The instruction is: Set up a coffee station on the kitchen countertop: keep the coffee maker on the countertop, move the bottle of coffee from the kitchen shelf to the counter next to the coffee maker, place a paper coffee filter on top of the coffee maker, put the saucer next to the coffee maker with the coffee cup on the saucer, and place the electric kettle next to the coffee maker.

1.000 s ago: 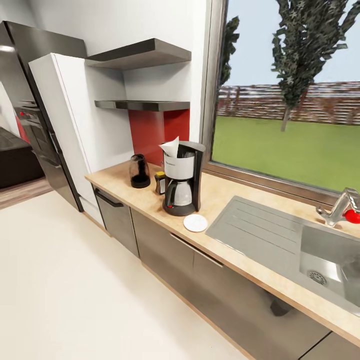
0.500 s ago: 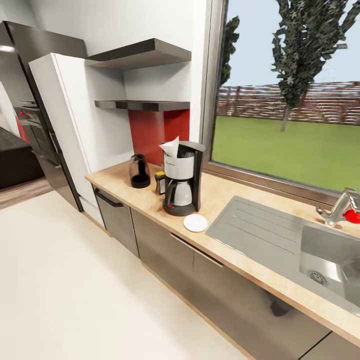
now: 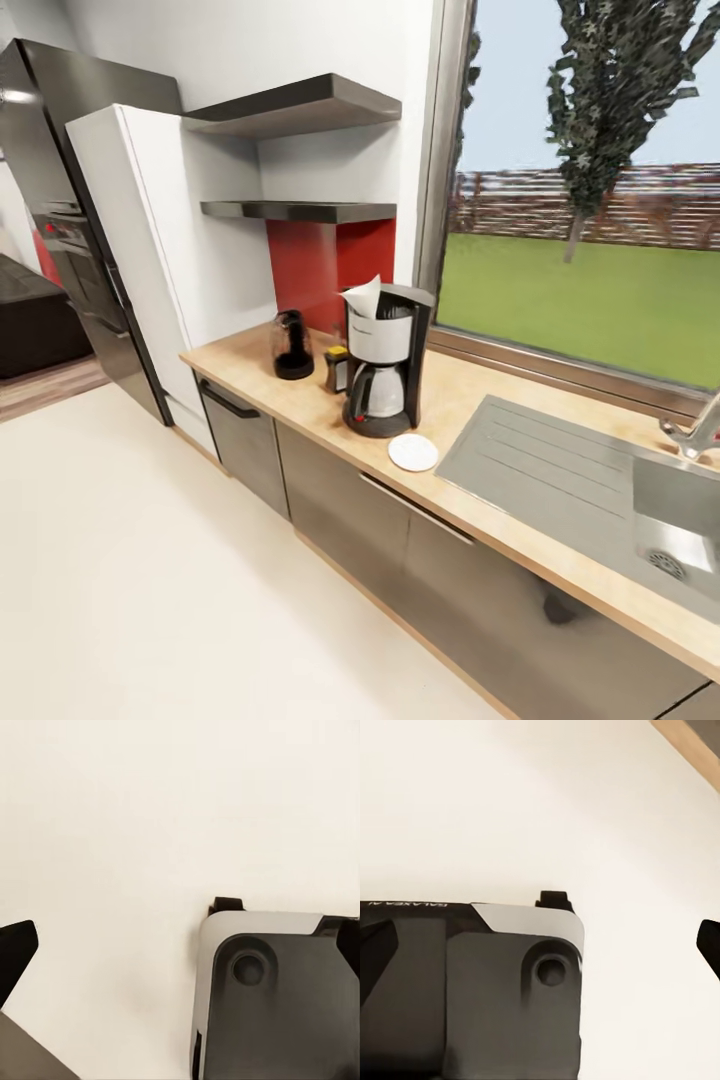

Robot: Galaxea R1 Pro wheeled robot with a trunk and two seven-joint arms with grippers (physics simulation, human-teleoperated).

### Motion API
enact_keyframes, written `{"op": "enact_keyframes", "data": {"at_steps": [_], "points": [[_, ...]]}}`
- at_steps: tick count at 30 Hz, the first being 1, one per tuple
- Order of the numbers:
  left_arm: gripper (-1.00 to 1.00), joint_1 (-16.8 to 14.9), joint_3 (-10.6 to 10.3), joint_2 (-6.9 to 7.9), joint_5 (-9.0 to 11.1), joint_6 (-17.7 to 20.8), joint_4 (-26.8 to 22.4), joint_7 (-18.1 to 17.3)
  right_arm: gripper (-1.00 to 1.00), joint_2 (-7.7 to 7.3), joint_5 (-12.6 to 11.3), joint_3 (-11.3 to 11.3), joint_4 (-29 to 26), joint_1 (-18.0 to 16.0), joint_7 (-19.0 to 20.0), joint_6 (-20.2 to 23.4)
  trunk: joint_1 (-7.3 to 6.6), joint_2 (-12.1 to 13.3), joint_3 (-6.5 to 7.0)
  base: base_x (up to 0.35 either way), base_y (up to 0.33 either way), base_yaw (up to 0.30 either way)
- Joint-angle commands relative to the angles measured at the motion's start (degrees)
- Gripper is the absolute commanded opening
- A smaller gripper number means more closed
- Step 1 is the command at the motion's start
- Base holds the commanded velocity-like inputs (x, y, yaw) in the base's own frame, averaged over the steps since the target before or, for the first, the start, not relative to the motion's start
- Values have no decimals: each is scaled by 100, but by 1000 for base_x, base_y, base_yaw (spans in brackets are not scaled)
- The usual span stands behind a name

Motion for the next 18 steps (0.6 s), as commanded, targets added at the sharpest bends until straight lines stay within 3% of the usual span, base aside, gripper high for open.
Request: {"op": "enact_keyframes", "data": {"at_steps": [1,6,12,14,18], "points": [[100,-5,-6,3,60,-15,6,-19,100,0,62,-42,-11,10,-14,36,4,-12,-12,63,294,0],[100,-6,-1,8,66,-13,6,-21,100,-79,87,-35,-9,300,-2,26,4,-12,-12,32,299,0],[100,-5,0,34,92,0,6,-16,100,-341,96,-30,-9,819,53,-199,4,-12,-12,89,302,0],[100,-5,0,52,99,15,6,-12,100,-453,96,-31,-9,972,308,-603,4,-12,-12,141,302,0],[100,-5,0,72,96,24,6,-6,100,-537,90,-32,-15,1037,796,-807,4,-12,-12,173,302,0]]}}
